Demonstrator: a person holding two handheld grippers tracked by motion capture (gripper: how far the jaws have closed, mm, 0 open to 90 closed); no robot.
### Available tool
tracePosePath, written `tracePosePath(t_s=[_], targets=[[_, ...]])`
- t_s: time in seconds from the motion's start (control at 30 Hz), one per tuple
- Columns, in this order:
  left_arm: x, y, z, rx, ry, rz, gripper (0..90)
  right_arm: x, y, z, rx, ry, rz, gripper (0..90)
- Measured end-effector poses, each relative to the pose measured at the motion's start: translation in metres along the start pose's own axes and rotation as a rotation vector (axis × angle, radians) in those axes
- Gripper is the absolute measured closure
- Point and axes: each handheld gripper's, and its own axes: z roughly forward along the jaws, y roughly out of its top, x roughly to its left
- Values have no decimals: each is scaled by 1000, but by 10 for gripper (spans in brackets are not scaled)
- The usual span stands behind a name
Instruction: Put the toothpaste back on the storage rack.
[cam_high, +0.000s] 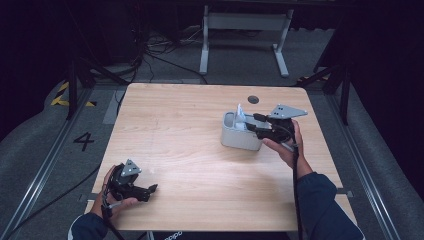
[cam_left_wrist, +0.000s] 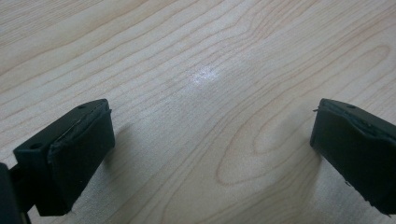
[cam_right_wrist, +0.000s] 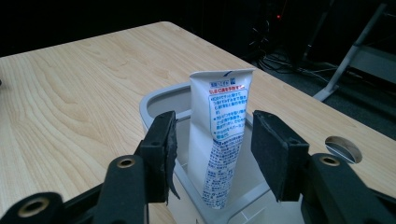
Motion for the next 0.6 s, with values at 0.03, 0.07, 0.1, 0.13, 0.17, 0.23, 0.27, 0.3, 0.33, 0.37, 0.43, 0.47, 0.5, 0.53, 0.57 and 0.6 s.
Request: tracePosePath(t_s=[0.03, 0.07, 0.1, 0.13, 0.17, 0.23, 0.27, 0.3, 0.33, 0.37, 0.43, 0.47, 0.5, 0.53, 0.57, 0.6], targets=[[0, 0, 0, 0, 1, 2, 2, 0, 1, -1, -1, 2, 2, 508], [0, 0, 0, 0, 0, 0, 2, 0, 2, -2, -1, -1, 2, 503], [0, 0, 0, 0, 0, 0, 2, 1, 2, -3, 0, -1, 0, 500], [0, 0, 0, 0, 0, 0, 2, 1, 3, -4, 1, 1, 1, 497], [0, 0, 0, 0, 1, 2, 2, 1, 3, -5, 4, -2, -2, 491], [0, 0, 0, 0, 1, 3, 2, 2, 5, -7, 10, -5, -6, 487], [0, 0, 0, 0, 1, 3, 2, 2, 5, -7, 10, -5, -6, 483], [0, 0, 0, 1, 1, 3, 2, 2, 5, -9, 13, -9, -9, 477], [0, 0, 0, 0, 0, 0, 2, 2, 6, -11, 15, -9, -7, 472], [0, 0, 0, 0, 0, 0, 2, 2, 7, -12, 16, -12, -11, 465], [0, 0, 0, 0, 0, 0, 2, 2, 7, -14, 17, -13, -10, 463], [0, 0, 0, 1, 0, 3, 2, 2, 8, -17, 24, -13, -9, 453], [0, 0, 0, 2, 0, 3, 2, 2, 8, -18, 29, -12, -13, 445], [0, 0, 0, 1, 0, 2, 2, 2, 8, -20, 36, -12, -18, 440], [0, 0, 0, 1, 0, 2, 2, 3, 9, -21, 37, -12, -18, 438], [0, 0, 0, 1, 0, 2, 2, 2, 9, -22, 40, -16, -23, 434]])
